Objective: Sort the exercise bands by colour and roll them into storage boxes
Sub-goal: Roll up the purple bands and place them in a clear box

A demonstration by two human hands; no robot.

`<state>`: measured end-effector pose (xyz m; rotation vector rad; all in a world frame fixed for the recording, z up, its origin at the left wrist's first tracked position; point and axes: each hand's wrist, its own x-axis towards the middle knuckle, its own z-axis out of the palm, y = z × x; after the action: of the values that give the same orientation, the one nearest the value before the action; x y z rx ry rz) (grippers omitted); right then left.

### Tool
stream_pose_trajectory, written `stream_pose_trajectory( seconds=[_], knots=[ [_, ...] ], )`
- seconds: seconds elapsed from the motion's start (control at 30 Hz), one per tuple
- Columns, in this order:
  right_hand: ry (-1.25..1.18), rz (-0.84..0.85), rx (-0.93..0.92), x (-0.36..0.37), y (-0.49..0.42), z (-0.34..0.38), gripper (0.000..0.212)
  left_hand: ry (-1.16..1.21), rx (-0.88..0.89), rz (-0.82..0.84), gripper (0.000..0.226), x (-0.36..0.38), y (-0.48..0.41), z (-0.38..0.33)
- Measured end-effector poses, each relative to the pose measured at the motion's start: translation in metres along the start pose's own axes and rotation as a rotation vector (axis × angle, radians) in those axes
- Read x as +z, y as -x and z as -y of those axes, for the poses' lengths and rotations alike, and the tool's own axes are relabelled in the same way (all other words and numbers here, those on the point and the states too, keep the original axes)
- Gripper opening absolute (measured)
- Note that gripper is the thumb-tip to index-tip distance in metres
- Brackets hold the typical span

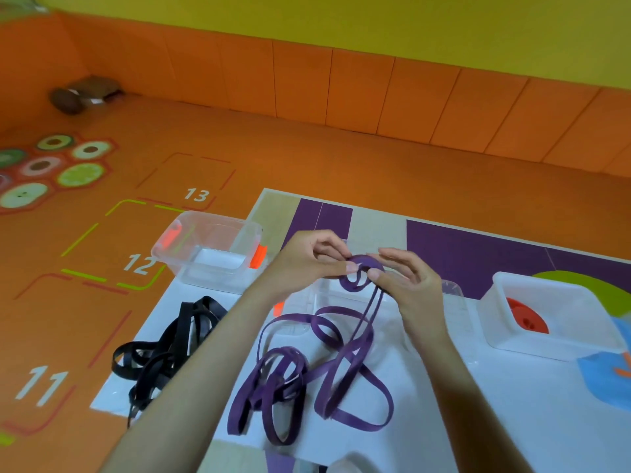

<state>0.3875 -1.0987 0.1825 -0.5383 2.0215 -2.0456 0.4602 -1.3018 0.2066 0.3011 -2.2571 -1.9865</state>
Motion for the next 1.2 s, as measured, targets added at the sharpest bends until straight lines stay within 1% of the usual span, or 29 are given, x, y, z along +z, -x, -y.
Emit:
stream_pose_trajectory(
  seconds=[0.07, 0.1, 0.2, 0.27, 0.37, 0.47, 0.6, 0.7, 0.8, 0.9, 0.97, 1.03, 1.07, 1.13, 1.2],
  knots=[
    [-0.08, -0.111, 0.08, 0.012, 0.008, -0.009, 0.027, 0.127, 0.014, -0.128, 0.021, 0.015, 0.001, 0.013],
    [-0.083, -0.134, 0.1, 0.017, 0.012, -0.014, 0.024, 0.158, 0.019, -0.182, 0.021, 0.022, 0.002, 0.019],
    [0.016, -0.113, 0.12, 0.019, 0.017, -0.027, 0.021, 0.175, 0.028, -0.308, 0.02, 0.034, 0.003, 0.036],
    [0.098, -0.093, 0.106, 0.014, 0.016, -0.029, 0.021, 0.179, 0.031, -0.343, 0.019, 0.038, 0.006, 0.043],
    [0.147, -0.101, 0.043, 0.01, 0.012, -0.025, 0.022, 0.202, 0.009, -0.325, 0.022, 0.041, 0.009, 0.047],
    [0.125, -0.107, 0.033, 0.006, 0.005, -0.019, 0.024, 0.203, -0.041, -0.203, 0.029, 0.037, 0.011, 0.042],
    [0.166, -0.009, -0.004, 0.0, -0.003, -0.014, 0.014, 0.19, -0.11, -0.021, 0.032, 0.022, 0.01, 0.031],
    [0.187, 0.023, -0.055, -0.001, -0.006, -0.011, 0.011, 0.207, -0.158, 0.02, 0.035, 0.017, 0.005, 0.022],
    [0.141, -0.041, -0.05, 0.007, -0.005, -0.012, 0.013, 0.244, -0.209, 0.014, 0.035, 0.024, 0.001, 0.02],
    [0.082, -0.19, -0.028, 0.016, 0.001, -0.016, 0.021, 0.326, -0.236, -0.025, 0.032, 0.032, -0.002, 0.021],
    [0.077, -0.232, -0.001, 0.019, 0.005, -0.02, 0.016, 0.354, -0.215, -0.072, 0.032, 0.033, -0.003, 0.023],
    [0.105, -0.183, 0.046, 0.019, 0.007, -0.027, 0.011, 0.391, -0.198, -0.129, 0.032, 0.033, -0.003, 0.026],
    [0.112, -0.139, 0.068, 0.018, 0.009, -0.031, 0.014, 0.42, -0.198, -0.163, 0.033, 0.034, -0.002, 0.028],
    [0.102, -0.05, 0.081, 0.017, 0.011, -0.035, 0.028, 0.469, -0.198, -0.222, 0.032, 0.035, -0.002, 0.03],
    [0.07, -0.002, 0.075, 0.019, 0.014, -0.035, 0.036, 0.523, -0.185, -0.259, 0.027, 0.039, 0.0, 0.031]
  ],
)
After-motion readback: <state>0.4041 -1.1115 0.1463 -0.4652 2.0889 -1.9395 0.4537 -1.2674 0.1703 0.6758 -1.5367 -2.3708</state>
